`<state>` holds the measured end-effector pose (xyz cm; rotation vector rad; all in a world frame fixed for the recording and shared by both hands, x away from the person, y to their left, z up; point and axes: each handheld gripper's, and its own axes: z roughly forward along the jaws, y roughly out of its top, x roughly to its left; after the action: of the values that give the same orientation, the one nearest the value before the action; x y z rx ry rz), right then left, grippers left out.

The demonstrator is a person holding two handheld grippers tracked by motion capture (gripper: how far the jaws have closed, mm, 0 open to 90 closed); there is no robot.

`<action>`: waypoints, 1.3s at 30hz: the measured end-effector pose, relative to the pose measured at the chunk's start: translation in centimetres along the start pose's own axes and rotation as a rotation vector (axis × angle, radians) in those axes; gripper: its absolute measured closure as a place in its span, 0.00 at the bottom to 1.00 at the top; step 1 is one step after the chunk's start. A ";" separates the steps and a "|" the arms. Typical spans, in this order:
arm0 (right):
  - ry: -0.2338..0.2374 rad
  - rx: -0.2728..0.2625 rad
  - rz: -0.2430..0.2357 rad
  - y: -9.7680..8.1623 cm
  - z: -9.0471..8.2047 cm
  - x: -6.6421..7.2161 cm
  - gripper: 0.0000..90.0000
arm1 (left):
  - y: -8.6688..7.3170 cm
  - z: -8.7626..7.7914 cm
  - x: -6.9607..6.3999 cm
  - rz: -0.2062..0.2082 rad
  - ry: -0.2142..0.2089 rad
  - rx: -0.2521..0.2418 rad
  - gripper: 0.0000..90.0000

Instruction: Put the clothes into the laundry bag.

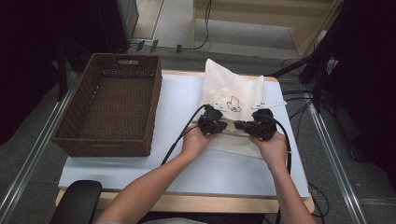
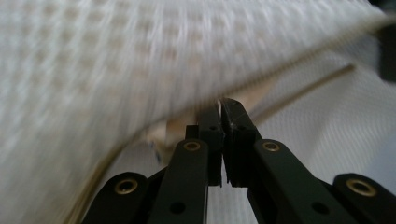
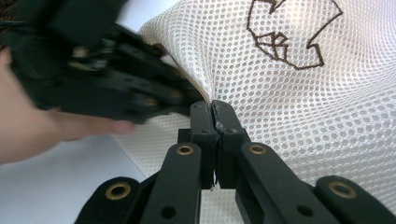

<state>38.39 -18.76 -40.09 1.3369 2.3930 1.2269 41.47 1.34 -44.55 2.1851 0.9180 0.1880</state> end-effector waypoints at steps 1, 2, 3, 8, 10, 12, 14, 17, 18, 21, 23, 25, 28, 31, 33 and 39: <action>-0.001 0.001 0.001 0.0 0.0 0.0 1.00 | -0.2 -0.3 0.1 0.005 0.000 -0.002 0.98; -0.002 0.000 0.000 0.0 0.0 0.0 1.00 | -0.4 -0.8 0.2 0.006 0.001 -0.005 0.98; -0.002 -0.002 0.000 0.0 0.0 0.0 1.00 | -0.5 -1.1 0.3 0.006 0.004 -0.008 0.98; -0.004 -0.001 -0.004 0.1 0.0 0.1 1.00 | -1.0 -1.9 1.3 0.012 0.030 0.001 0.98; -0.002 0.001 -0.003 0.1 0.1 0.2 1.00 | -1.0 -1.7 1.6 -0.002 0.035 -0.004 0.98; -0.004 0.002 -0.007 0.1 0.2 0.3 1.00 | -0.8 -1.4 1.8 -0.008 0.033 -0.008 0.98; -0.003 0.004 -0.005 0.1 0.3 0.2 1.00 | -0.6 -0.9 1.6 -0.018 0.028 -0.001 0.98; -0.003 0.006 -0.002 0.0 0.4 0.0 1.00 | -0.1 -0.1 1.1 0.021 0.051 0.017 0.99; -0.004 0.007 0.002 0.0 0.5 0.0 1.00 | 0.1 0.2 1.0 0.022 0.056 0.021 1.00; -0.005 0.007 0.003 0.0 0.6 0.0 1.00 | 0.3 1.1 1.2 0.021 0.064 0.031 1.00; -0.005 0.008 0.004 0.0 0.6 0.0 1.00 | 0.2 1.7 1.2 0.019 0.063 0.040 1.00; -0.003 0.011 0.000 0.0 0.8 0.0 1.00 | 0.2 2.3 1.2 0.018 0.072 0.047 1.00; -0.004 0.015 -0.003 0.0 1.0 0.0 1.00 | 0.2 2.9 1.3 0.011 0.082 0.050 1.00; -0.006 0.016 -0.002 0.1 1.1 0.1 1.00 | 0.3 3.0 1.4 -0.012 0.093 0.030 1.00; -0.006 0.016 -0.003 0.1 1.2 0.1 1.00 | 0.4 3.0 1.5 -0.030 0.096 0.014 1.00; -0.010 0.028 -0.011 0.1 1.6 0.3 1.00 | 0.6 2.9 1.9 -0.072 0.055 0.023 0.96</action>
<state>38.99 -17.55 -41.02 1.3326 2.4160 1.1857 44.35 0.62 -46.44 2.1731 1.0327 0.2049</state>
